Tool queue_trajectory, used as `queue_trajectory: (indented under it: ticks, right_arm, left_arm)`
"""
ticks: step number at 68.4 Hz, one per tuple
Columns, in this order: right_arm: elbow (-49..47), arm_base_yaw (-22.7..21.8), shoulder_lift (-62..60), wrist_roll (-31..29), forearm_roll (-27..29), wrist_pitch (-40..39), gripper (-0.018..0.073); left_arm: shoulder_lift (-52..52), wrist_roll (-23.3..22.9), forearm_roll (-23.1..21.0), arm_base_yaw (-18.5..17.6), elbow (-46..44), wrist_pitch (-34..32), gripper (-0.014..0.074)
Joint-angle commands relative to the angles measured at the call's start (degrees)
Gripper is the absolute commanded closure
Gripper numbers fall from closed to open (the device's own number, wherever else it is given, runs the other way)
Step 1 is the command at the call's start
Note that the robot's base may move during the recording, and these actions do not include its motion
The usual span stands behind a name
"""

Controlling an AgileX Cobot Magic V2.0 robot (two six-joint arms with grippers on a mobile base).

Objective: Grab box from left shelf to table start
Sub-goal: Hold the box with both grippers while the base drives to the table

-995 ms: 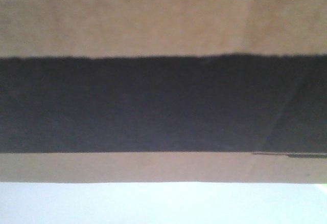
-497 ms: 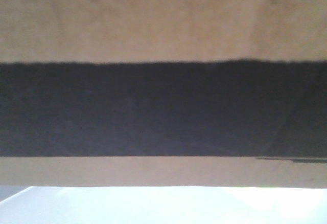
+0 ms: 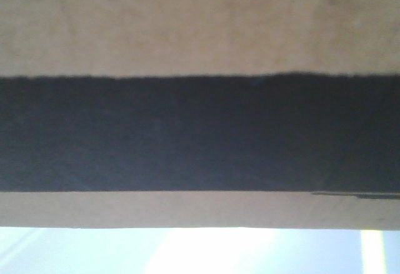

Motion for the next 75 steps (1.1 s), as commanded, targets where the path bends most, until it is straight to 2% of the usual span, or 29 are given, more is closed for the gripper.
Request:
queue_trajectory:
  ticks: [1, 75]
  right_arm:
    - [-1.59, -0.06, 0.66, -1.46, 1.94, -5.64, 0.0496]
    - [-1.59, -0.06, 0.66, -1.46, 1.94, -5.64, 0.0496]
  left_arm:
    - [0.14, -0.14, -6.33, -0.46, -2.08, -8.99, 0.0688]
    - [0.14, -0.14, -6.33, -0.46, -2.08, -8.99, 0.0688]
